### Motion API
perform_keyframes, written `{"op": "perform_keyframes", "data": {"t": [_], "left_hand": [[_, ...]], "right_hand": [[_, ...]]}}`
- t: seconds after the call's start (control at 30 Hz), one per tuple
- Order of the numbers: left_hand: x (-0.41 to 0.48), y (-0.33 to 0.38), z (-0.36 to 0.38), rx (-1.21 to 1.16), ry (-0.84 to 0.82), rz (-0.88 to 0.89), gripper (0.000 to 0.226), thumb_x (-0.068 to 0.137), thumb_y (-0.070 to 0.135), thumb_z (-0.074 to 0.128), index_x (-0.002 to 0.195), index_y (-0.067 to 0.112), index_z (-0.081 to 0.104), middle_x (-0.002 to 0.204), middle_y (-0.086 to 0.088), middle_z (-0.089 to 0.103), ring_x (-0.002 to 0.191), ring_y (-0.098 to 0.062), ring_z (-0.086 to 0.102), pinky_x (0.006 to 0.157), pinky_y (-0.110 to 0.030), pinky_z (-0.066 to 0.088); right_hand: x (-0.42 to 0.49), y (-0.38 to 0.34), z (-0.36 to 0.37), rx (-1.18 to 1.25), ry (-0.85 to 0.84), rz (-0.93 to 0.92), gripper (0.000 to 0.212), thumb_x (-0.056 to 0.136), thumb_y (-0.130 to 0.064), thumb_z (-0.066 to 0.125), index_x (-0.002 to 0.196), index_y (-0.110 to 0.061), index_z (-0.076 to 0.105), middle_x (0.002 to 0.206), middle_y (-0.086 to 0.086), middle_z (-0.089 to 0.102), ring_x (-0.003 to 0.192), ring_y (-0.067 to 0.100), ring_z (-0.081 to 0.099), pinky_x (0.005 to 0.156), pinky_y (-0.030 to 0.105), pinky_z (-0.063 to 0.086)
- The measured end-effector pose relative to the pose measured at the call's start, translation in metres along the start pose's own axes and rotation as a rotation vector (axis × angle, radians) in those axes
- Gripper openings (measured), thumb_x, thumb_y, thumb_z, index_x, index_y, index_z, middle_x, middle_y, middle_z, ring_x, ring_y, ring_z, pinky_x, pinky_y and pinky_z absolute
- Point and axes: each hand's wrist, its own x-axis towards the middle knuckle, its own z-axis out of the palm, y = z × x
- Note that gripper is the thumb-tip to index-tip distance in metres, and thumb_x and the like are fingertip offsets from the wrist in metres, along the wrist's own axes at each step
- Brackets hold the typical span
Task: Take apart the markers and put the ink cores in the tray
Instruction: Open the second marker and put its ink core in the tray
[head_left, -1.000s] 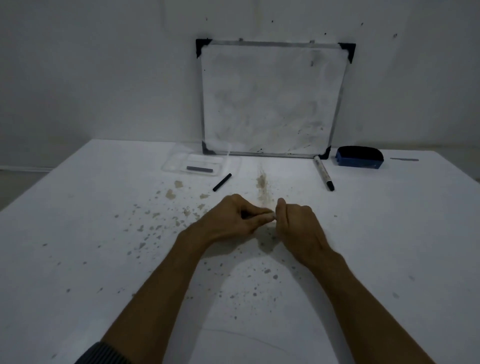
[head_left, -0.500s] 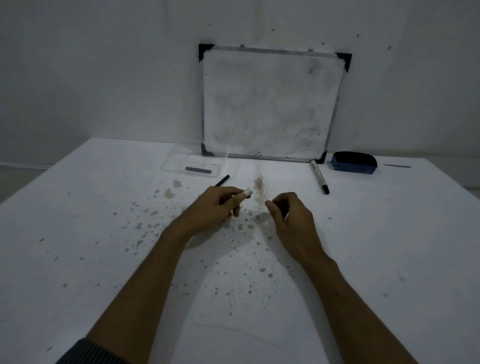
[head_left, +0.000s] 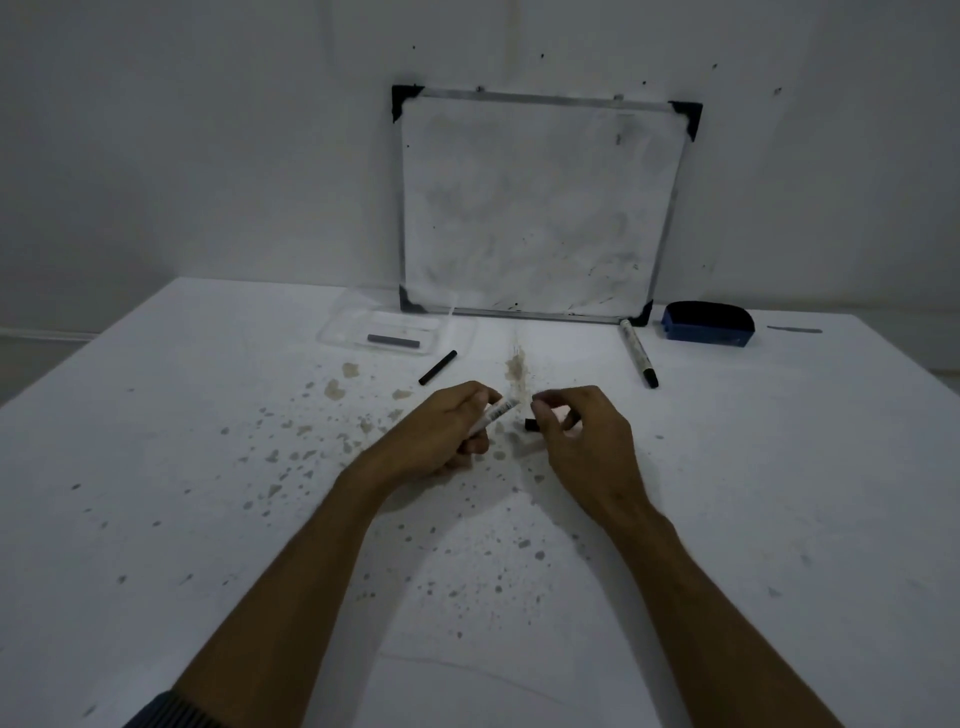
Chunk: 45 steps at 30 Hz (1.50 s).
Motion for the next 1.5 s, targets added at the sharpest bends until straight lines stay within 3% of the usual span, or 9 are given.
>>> {"op": "perform_keyframes", "data": {"t": [0.27,0.43,0.63,0.77,0.9,1.13,1.27,1.37,1.5], "left_hand": [[0.000,0.001,0.006,0.088,-0.021,0.114,0.023,0.110,0.040,0.043,0.127,0.032,0.057,0.062,0.005,0.068,0.045,-0.006,0.053,0.044,-0.020,0.043],[0.004,0.009,0.000,-0.168,0.294,0.024,0.058,0.105,0.064,0.028,0.126,0.022,0.063,0.082,-0.006,0.082,0.064,-0.022,0.072,0.055,-0.032,0.057],[0.002,0.014,0.018,-0.532,0.233,0.100,0.044,0.081,0.058,0.076,0.104,0.021,0.079,0.101,-0.011,0.081,0.078,-0.022,0.076,0.066,-0.031,0.063],[0.004,0.014,0.051,-0.480,0.344,0.206,0.019,0.095,0.042,0.070,0.094,0.026,0.079,0.085,-0.003,0.080,0.070,-0.018,0.075,0.061,-0.027,0.061],[0.006,0.019,0.044,-0.388,0.476,0.398,0.021,0.108,0.024,0.054,0.098,0.012,0.068,0.070,0.003,0.068,0.059,-0.014,0.065,0.052,-0.028,0.057],[0.003,0.007,0.058,0.018,0.387,0.351,0.016,0.102,0.045,0.058,0.093,0.037,0.068,0.075,0.005,0.074,0.064,-0.018,0.069,0.055,-0.034,0.058],[0.003,0.012,0.058,-0.061,0.487,0.495,0.011,0.098,0.050,0.058,0.093,0.043,0.066,0.077,0.020,0.073,0.069,0.000,0.069,0.061,-0.014,0.055],[0.006,0.007,0.061,-0.054,0.414,0.371,0.018,0.097,0.052,0.062,0.095,0.036,0.072,0.085,0.007,0.078,0.079,-0.011,0.075,0.073,-0.033,0.064],[0.009,0.006,0.058,-0.128,0.473,0.363,0.023,0.099,0.048,0.062,0.086,0.031,0.069,0.070,0.011,0.070,0.057,-0.003,0.062,0.052,-0.019,0.052]], "right_hand": [[0.001,-0.009,-0.007,0.232,-0.153,0.015,0.021,0.094,-0.041,0.066,0.110,-0.030,0.074,0.097,-0.018,0.074,0.084,0.005,0.069,0.073,0.018,0.057],[0.009,-0.008,-0.019,0.443,-0.007,0.227,0.010,0.095,-0.032,0.068,0.101,-0.027,0.075,0.080,-0.009,0.076,0.073,0.002,0.071,0.064,0.015,0.055],[0.010,-0.015,-0.020,0.799,0.041,0.528,0.025,0.093,-0.027,0.071,0.109,-0.008,0.076,0.090,0.011,0.078,0.077,0.013,0.075,0.070,0.021,0.059],[0.006,-0.021,-0.012,0.779,-0.058,0.511,0.027,0.095,-0.033,0.069,0.104,-0.009,0.078,0.085,0.012,0.078,0.076,0.019,0.075,0.069,0.023,0.060],[0.009,-0.028,-0.014,1.115,-0.053,0.754,0.041,0.104,-0.035,0.053,0.100,0.001,0.074,0.087,0.015,0.078,0.073,0.021,0.076,0.068,0.029,0.063],[0.006,-0.036,-0.011,1.203,-0.142,0.904,0.044,0.108,-0.030,0.042,0.100,0.004,0.069,0.072,0.014,0.070,0.053,0.018,0.061,0.050,0.026,0.051],[0.006,-0.034,-0.014,1.207,-0.167,0.917,0.036,0.107,-0.026,0.045,0.104,0.002,0.067,0.073,0.012,0.074,0.054,0.016,0.063,0.050,0.025,0.053],[0.006,-0.033,-0.014,1.168,-0.209,0.904,0.038,0.108,-0.027,0.042,0.103,0.001,0.067,0.062,0.009,0.067,0.048,0.014,0.056,0.045,0.025,0.048],[0.008,-0.034,-0.014,1.168,-0.244,0.925,0.036,0.107,-0.030,0.042,0.100,-0.002,0.064,0.068,0.009,0.063,0.048,0.016,0.053,0.042,0.025,0.043]]}}
